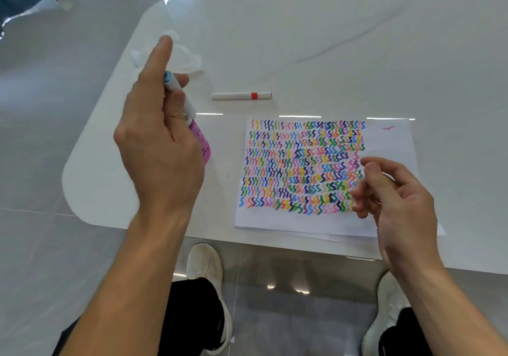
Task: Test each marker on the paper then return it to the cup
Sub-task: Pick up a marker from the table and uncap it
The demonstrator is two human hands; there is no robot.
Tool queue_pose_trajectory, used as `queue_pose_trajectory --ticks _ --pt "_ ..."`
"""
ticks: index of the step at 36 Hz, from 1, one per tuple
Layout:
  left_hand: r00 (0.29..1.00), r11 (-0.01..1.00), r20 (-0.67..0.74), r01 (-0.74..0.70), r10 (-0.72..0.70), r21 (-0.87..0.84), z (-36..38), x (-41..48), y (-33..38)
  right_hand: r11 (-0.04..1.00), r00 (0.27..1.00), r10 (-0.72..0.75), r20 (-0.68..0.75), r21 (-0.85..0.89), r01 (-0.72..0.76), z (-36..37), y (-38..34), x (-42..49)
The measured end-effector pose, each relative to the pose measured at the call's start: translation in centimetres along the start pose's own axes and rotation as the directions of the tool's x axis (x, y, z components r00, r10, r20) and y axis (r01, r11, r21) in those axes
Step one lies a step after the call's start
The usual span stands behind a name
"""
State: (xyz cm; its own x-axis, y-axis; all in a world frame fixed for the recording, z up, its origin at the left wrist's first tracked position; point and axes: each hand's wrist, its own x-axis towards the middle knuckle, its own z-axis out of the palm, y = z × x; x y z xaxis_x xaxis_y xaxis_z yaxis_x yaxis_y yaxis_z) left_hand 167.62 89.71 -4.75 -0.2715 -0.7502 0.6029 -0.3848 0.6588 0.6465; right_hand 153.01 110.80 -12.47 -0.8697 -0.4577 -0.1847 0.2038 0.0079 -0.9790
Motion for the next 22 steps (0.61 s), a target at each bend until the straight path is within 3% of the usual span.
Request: queue_pose_trajectory --ticks 9,16,22 --pt "0.998 0.993 0.034 -0.052 0.048 0.107 -0.1 0.0 -1.3 0.998 1.000 -0.008 0.007 -0.055 0.008 0.2 0.3 0.1" --pt "0.982 0.955 0.149 0.068 -0.115 0.287 0.2 -0.1 -1.9 0.999 1.000 0.000 0.014 -0.046 0.001 0.4 0.6 0.2" --pt "0.966 0.917 0.212 0.056 -0.150 0.394 0.7 -0.4 -2.5 0.999 1.000 0.000 0.014 -0.034 0.000 0.3 0.5 0.2"
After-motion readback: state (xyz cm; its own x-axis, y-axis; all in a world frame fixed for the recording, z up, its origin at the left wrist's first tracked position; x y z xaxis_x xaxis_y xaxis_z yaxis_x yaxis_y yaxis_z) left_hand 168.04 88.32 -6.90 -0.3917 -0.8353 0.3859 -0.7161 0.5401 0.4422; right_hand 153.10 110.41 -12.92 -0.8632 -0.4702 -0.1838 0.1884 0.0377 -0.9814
